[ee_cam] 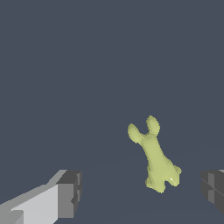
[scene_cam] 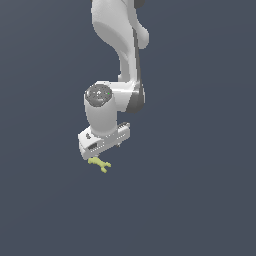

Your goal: Pick up the object and move it to a goal position.

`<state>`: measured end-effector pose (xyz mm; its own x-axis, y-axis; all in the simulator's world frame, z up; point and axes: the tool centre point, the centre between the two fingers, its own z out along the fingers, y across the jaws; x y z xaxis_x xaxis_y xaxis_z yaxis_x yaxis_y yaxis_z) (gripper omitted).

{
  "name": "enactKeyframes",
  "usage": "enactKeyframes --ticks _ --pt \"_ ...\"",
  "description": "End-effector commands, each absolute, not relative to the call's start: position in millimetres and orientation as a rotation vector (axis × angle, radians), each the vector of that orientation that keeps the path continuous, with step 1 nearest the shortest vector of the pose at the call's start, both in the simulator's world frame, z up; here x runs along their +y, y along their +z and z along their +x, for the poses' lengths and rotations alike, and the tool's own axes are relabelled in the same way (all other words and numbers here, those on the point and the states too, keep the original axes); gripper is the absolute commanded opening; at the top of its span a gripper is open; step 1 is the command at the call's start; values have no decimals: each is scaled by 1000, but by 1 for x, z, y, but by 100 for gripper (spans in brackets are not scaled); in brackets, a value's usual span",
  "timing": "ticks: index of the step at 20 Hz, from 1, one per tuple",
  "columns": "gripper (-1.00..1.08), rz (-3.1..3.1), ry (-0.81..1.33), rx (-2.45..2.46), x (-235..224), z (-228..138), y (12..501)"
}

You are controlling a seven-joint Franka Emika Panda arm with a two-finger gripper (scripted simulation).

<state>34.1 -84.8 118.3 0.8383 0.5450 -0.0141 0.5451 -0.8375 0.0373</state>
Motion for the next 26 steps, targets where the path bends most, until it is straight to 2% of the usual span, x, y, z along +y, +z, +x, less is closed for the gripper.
enactKeyframes --ticks 1,14,26 --pt "100 2952 -7 967 -92 36 111" --pt "100 2827 -6 1347 -127 42 75" --pt "100 2772 0 1479 -139 43 62"
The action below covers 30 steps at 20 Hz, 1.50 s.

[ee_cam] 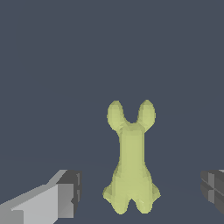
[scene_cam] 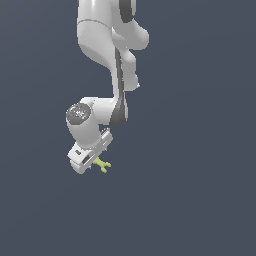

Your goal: Pick up the object and move it to a goal position.

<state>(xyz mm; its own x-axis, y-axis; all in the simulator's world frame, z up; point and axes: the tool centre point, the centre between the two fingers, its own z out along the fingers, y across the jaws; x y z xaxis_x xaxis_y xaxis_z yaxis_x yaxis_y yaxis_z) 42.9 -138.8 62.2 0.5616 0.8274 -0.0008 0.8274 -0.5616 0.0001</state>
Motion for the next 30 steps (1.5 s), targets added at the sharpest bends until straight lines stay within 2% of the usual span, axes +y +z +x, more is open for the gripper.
enactKeyframes --ticks 1,20,21,30 --pt "100 2771 0 1480 -139 43 62" --pt "100 2771 0 1480 -139 43 12" --pt "-100 2771 0 1480 -139 43 12" --pt "-100 2771 0 1480 -139 43 12"
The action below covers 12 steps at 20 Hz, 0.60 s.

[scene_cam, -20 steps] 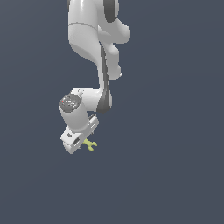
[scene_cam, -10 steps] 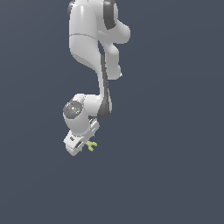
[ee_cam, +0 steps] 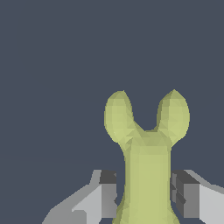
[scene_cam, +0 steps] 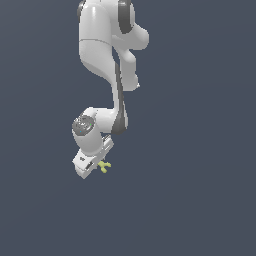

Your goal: Pick up the object and move it to a goal position.

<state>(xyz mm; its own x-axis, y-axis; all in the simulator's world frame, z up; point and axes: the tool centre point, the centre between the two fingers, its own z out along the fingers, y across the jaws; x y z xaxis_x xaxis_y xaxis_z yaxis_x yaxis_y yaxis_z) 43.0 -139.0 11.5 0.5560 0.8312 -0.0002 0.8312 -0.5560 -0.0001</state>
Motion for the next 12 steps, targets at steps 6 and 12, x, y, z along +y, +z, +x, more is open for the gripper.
enactKeyframes --ticks 6,12 --pt "-100 2771 0 1480 -140 41 18" --pt "-100 2771 0 1480 -146 35 42"
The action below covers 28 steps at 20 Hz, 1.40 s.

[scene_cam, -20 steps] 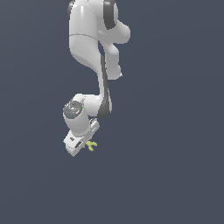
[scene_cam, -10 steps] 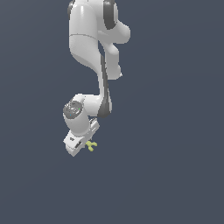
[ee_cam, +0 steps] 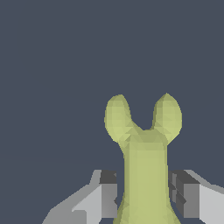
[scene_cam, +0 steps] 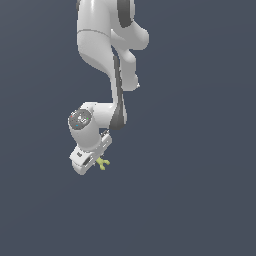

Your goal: Pick up the object and move it to a goal position.

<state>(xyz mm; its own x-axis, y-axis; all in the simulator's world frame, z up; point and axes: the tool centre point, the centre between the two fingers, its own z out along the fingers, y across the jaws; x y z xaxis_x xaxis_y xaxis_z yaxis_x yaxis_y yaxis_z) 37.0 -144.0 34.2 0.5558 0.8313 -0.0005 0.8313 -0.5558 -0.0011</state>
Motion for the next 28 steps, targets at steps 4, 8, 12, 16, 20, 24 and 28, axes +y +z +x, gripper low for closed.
enactKeyframes --ticks 4,8,12,16,20,24,28 --pt "-100 -2771 1 -1480 -152 29 69" --pt "-100 -2771 1 -1481 -160 20 107" --pt "-100 -2771 1 -1481 -170 9 152" --pt "-100 -2771 1 -1482 -180 -1 199" --pt "-100 -2770 0 -1482 -190 -10 244" --pt "-100 -2770 -1 -1482 -198 -18 283" --pt "-100 -2770 -1 -1481 -206 -24 314"
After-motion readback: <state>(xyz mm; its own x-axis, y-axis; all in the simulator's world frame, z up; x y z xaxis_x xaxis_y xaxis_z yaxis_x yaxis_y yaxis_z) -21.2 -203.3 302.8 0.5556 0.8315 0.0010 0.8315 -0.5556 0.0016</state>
